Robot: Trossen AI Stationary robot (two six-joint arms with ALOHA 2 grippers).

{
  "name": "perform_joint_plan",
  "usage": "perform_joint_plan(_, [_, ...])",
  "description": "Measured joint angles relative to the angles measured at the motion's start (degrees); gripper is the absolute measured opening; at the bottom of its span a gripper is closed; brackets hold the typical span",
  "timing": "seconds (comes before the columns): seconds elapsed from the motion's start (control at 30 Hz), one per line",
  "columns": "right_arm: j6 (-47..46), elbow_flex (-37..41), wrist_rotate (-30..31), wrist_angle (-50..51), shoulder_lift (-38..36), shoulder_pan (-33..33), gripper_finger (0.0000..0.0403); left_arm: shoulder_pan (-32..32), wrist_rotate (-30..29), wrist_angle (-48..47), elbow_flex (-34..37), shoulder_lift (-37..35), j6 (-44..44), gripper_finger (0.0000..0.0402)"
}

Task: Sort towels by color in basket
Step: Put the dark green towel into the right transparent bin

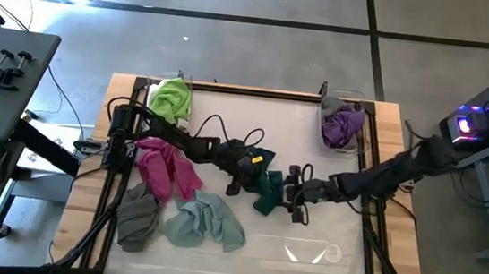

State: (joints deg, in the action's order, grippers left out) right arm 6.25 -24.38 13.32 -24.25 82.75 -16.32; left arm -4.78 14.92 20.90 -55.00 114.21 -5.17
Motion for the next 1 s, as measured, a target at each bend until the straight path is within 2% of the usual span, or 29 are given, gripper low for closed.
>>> perform_joint_plan(0.1, [2.65,0.01,1.72,-7.3,3.87,1.63,0.0281,0.0,-0.04,-0.04,0.0,0.02,0.02,0.0001])
perform_joint_plan(0.2, [4.48,0.0,1.07,-12.01,7.39,3.92,0.0287,0.0,-0.09,-0.03,0.0,0.02,0.02,0.0001])
perform_joint_plan(0.53, [2.52,-0.26,-6.63,-18.32,15.41,13.2,0.0239,0.43,-0.15,3.61,0.0,0.07,0.04,0.0001])
perform_joint_plan(0.67, [-1.74,-1.9,-9.33,-14.15,16.67,15.13,0.0188,0.42,-0.22,4.55,0.0,0.0,0.48,0.001])
perform_joint_plan(0.8, [-5.16,-2.92,-9.51,-9.81,16.69,14.66,0.0092,0.44,-1.78,0.7,0.0,-2.3,1.26,0.0042])
perform_joint_plan(0.9, [-7.5,-2.92,-9.03,-8.83,16.64,13.06,0.0025,0.46,-7.94,-7.4,-0.09,-5.92,4.19,0.0065])
perform_joint_plan(1.0, [-9.8,-2.88,-7.67,-8.66,16.52,10.91,0.0025,0.48,-17.31,-18.54,-0.09,-9.75,8.66,0.0076])
